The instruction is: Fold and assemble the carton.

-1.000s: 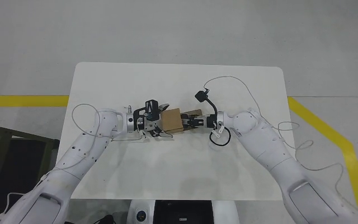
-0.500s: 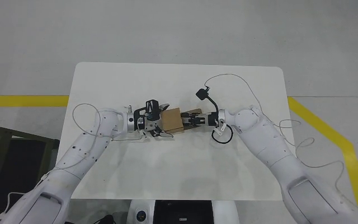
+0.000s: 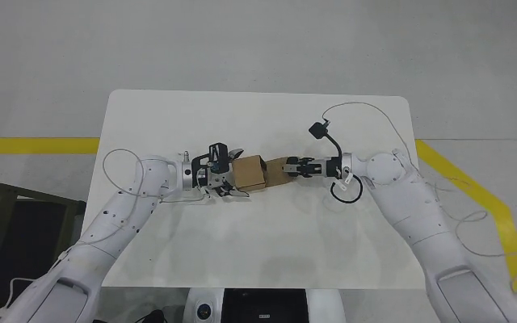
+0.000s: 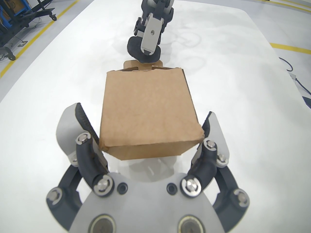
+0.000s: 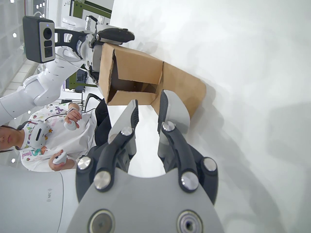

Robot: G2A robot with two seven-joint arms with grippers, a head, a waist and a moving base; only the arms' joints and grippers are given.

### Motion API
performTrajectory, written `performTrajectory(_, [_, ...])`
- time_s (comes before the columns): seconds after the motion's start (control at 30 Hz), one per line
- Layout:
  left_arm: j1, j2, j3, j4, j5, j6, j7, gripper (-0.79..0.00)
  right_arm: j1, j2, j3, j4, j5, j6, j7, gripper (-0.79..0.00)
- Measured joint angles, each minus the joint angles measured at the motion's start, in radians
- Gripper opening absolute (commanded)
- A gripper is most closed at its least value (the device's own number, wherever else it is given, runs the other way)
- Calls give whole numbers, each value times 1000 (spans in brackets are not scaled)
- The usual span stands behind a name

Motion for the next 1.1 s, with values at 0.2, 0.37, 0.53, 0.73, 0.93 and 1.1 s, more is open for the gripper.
performTrajectory(0.2, [2,1,-3,-4,-1,-1,-3,0,-34,25,45,-44,-37,34,20,-523])
performTrajectory(0.37, [4,2,-7,-6,-2,-4,-6,0,-50,30,48,-52,-48,43,7,-511])
performTrajectory(0.53, [6,2,-10,-10,-2,-5,-7,0,-49,25,29,-41,-50,45,-7,-508])
performTrajectory(0.73, [8,3,-12,-13,-2,-9,-8,0,-28,11,-3,-16,-30,33,-27,-502])
performTrajectory(0.93, [10,2,-10,-17,-5,-10,-11,0,-2,-10,-39,8,29,4,-49,-502])
performTrajectory(1.1, [10,2,-11,-16,-5,-11,-11,0,16,-25,-61,29,80,-21,-57,-505])
